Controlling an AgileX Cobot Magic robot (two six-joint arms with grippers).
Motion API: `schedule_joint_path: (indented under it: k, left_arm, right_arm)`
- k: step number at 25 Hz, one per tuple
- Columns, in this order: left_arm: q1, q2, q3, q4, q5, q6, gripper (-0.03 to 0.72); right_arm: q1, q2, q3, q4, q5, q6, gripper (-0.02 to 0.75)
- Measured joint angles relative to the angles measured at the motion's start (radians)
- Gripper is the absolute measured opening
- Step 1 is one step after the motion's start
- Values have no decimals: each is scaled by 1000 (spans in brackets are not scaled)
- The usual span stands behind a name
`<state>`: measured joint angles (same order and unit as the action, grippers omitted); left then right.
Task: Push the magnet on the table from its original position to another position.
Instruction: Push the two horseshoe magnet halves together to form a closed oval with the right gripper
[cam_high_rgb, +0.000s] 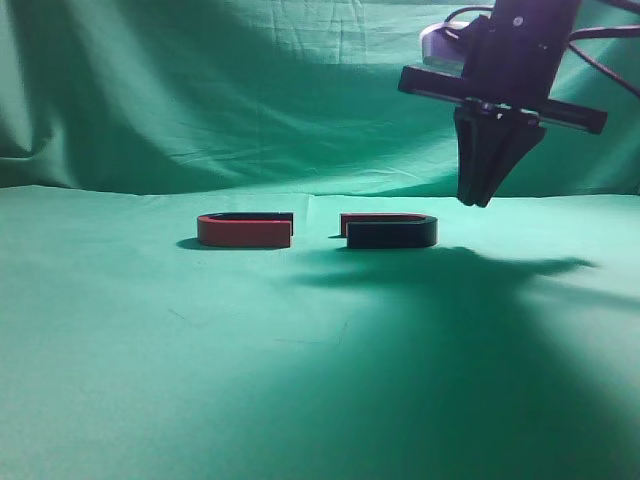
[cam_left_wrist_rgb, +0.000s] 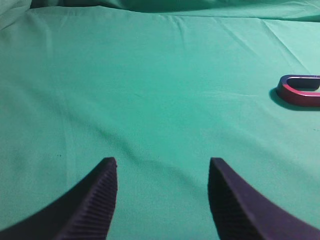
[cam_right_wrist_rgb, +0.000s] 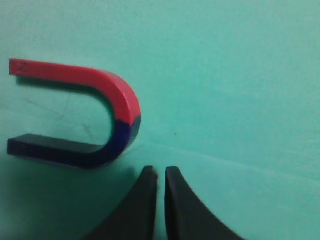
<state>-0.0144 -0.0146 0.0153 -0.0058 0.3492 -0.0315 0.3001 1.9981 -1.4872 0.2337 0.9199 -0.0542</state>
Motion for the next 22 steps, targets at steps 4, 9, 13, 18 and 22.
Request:
schedule_joint_path:
  k: [4, 9, 13, 18, 22]
  left_arm:
    - [0, 0, 0, 0, 0, 0, 372]
    - [0, 0, 0, 0, 0, 0, 372]
    - [0, 0, 0, 0, 0, 0, 372]
    - [0, 0, 0, 0, 0, 0, 372]
    - [0, 0, 0, 0, 0, 0, 372]
  right_arm:
    - [0, 52, -42, 0, 0, 9, 469]
    - [0, 101, -74, -2, -6, 14, 469]
    - [10, 120, -92, -2, -11, 22, 469]
    - [47, 122, -95, 1, -27, 27, 469]
    - [81, 122, -95, 2, -50, 45, 469]
